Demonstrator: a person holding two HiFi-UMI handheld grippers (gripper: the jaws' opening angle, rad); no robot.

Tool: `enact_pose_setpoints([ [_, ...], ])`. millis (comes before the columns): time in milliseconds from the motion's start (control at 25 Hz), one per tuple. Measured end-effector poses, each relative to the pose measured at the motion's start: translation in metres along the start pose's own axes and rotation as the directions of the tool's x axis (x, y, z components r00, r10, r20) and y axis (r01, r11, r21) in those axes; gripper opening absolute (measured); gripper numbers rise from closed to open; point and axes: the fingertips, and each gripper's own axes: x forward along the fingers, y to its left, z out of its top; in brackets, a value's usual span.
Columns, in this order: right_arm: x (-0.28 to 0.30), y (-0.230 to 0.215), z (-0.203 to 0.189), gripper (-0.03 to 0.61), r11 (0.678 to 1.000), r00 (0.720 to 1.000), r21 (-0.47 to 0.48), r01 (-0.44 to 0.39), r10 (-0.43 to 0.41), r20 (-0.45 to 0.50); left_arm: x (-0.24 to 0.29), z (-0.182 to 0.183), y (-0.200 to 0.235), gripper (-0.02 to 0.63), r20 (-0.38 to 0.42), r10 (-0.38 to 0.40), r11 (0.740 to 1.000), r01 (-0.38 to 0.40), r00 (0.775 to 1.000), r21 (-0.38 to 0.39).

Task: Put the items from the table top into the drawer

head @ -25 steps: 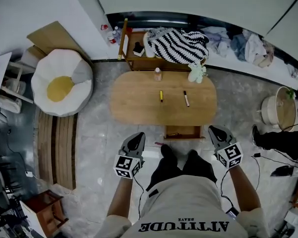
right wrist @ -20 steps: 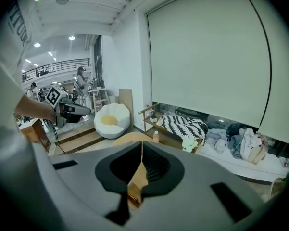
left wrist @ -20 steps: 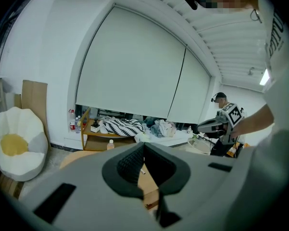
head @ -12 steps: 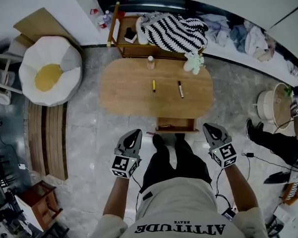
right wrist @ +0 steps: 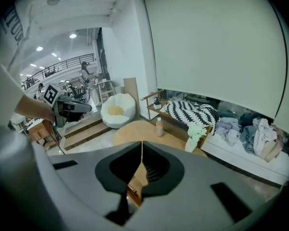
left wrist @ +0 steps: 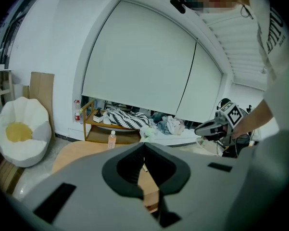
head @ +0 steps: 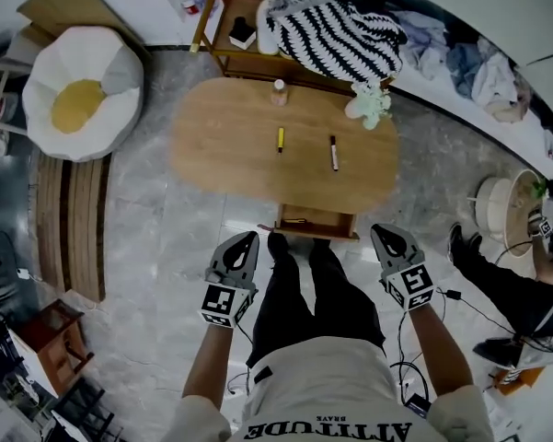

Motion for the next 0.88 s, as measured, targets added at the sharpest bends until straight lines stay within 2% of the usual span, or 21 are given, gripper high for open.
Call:
enact_pose_setpoints([
  [440, 0.07, -0.042, -0.045, 0.021, 0.995, 0.992, -0.001, -0.096, 0.096, -0.08, 0.06, -0.049, 0.001, 0.021, -0.054, 0.044, 0.999, -0.045, 0.998, -0.021],
  [600, 0.102, -0.054, -0.062, 0.021, 0.993, 0.988, 0.003, -0.114, 0.114, -0.102, 0.081, -0.069, 0.008, 0.021, -0.063, 0.05, 0.998, -0.052, 0.997, -0.028],
  [880, 0.153, -0.077, -0.093, 0.022, 0.991, 0.98, 0.019, -0.13, 0.131, -0.149, 0.11, -0.106, 0.026, 0.021, -0.084, 0.11, 0.991, -0.116, 0.99, -0.072],
])
